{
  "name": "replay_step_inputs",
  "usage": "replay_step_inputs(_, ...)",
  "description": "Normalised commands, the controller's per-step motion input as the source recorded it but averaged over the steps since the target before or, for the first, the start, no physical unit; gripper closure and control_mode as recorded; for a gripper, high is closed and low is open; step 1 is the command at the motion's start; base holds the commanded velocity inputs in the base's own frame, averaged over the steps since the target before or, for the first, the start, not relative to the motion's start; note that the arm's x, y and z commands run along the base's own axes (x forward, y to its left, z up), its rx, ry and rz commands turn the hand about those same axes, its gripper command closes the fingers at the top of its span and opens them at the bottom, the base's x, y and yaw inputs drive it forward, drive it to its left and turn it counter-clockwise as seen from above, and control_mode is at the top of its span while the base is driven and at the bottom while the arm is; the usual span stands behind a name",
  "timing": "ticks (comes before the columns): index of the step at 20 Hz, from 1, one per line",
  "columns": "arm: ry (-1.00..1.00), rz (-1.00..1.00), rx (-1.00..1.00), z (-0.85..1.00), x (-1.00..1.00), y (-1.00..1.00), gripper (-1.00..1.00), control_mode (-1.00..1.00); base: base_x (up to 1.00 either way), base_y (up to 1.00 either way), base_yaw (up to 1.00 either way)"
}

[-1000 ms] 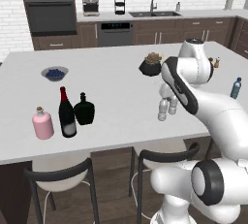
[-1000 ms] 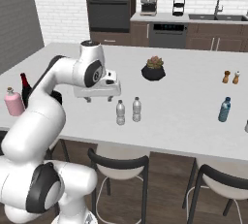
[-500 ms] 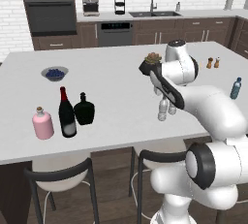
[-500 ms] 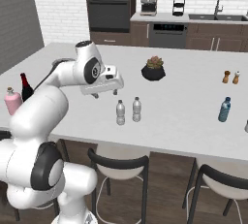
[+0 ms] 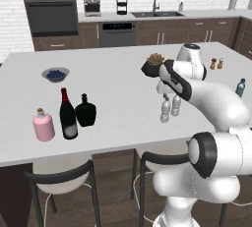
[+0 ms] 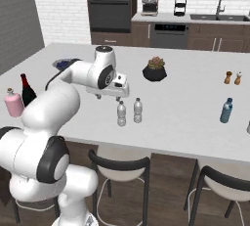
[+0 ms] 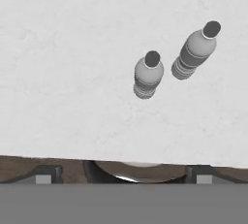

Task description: Move the plastic bottles in the middle to the plastics group, and the glass bottles in the middle to the glass group.

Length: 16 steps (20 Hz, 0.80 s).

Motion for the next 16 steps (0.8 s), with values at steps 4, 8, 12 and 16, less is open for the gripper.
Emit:
replay_step_inputs(4,0.00,-0.01,0.01,-0.25,0.29,-0.06,-1.00,-1.00,0.00,0.00,0.00)
replay_step_inputs(8,0.00,0.00,0.00,-0.05,0.17,-0.06,-1.00,-1.00,0.00,0.00,0.00)
replay_step_inputs(12,0.00,0.00,0.00,0.00,0.13,-0.06,-1.00,-1.00,0.00,0.00,0.00)
replay_step_inputs(16,-0.02,0.00,-0.03,0.00,0.18,-0.08,-1.00,-1.00,0.00,0.00,0.00)
